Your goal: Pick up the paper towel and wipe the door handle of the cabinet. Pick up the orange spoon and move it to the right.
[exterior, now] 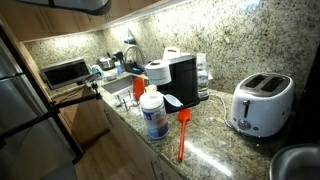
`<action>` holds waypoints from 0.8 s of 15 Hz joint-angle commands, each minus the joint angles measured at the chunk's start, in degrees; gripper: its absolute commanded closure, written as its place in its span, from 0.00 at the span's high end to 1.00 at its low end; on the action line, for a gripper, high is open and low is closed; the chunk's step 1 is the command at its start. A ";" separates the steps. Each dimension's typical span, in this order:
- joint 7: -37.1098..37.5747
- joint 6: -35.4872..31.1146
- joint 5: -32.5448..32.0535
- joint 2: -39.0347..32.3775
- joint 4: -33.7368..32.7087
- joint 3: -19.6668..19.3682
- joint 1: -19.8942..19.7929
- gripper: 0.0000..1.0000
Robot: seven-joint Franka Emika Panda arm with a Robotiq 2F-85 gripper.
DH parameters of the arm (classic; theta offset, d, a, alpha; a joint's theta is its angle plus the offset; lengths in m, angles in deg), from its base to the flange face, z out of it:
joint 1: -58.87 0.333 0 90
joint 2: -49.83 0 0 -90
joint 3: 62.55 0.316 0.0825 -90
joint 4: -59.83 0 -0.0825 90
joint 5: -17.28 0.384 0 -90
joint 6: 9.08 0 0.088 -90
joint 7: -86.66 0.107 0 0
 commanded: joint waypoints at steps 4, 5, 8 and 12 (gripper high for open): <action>9.35 -1.30 7.73 14.41 -4.17 -8.03 -5.02 0.01; 10.41 -1.45 8.80 16.02 -4.56 -9.49 -5.66 0.01; 12.23 -1.00 10.74 19.71 -6.11 -12.46 -8.11 0.01; 12.62 -0.47 11.90 20.16 -7.67 -12.98 -10.00 0.01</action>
